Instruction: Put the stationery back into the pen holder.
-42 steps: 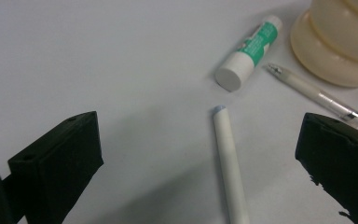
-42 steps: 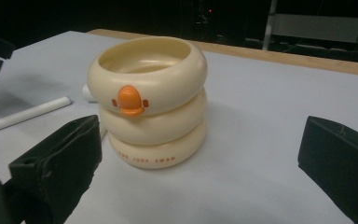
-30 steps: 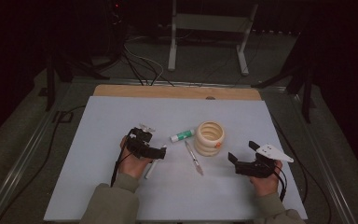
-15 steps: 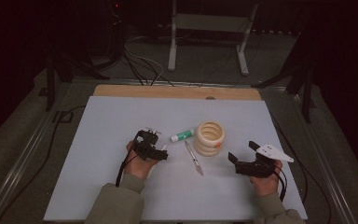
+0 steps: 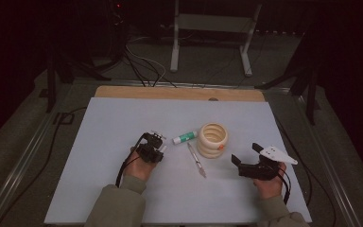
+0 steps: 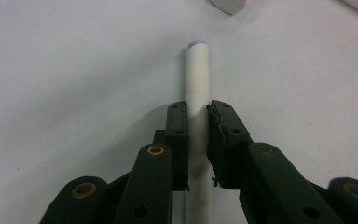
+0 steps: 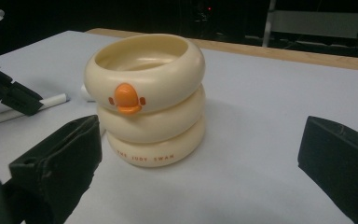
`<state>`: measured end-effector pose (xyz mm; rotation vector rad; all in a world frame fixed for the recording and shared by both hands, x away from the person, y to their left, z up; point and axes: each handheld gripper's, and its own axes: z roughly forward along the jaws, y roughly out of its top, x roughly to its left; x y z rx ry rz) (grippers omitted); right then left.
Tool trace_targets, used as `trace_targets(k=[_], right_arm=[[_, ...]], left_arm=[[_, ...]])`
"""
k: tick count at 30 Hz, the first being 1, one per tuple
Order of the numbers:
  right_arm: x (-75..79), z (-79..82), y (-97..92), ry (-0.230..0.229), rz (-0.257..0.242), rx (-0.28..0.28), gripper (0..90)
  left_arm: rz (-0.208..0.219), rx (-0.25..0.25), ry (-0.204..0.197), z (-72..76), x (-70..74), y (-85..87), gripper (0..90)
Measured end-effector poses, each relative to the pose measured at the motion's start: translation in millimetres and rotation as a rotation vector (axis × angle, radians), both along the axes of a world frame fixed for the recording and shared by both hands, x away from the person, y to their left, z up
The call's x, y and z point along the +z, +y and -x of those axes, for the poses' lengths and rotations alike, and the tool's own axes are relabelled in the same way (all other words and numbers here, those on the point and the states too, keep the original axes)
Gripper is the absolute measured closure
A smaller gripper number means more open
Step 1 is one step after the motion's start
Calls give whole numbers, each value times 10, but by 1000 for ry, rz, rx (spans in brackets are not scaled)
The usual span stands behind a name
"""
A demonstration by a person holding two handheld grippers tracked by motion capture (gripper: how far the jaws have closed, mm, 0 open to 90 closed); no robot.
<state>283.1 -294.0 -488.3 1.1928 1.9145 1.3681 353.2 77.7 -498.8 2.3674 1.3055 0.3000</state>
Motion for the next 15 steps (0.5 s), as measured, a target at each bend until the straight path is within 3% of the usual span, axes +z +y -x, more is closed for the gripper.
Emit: trace_targets(k=[6,11,15], right_arm=[[-2,-4,-4,-1,-2,-3,2],[-3,-3,2,1,0,-1,2],[-4,-3,3,1,1,-1,2]], left_arm=[[69,25,-18,-7,61,119,794],[161,49,-69,-8,212,237,794],[201,46,-98,6,303,268,794]])
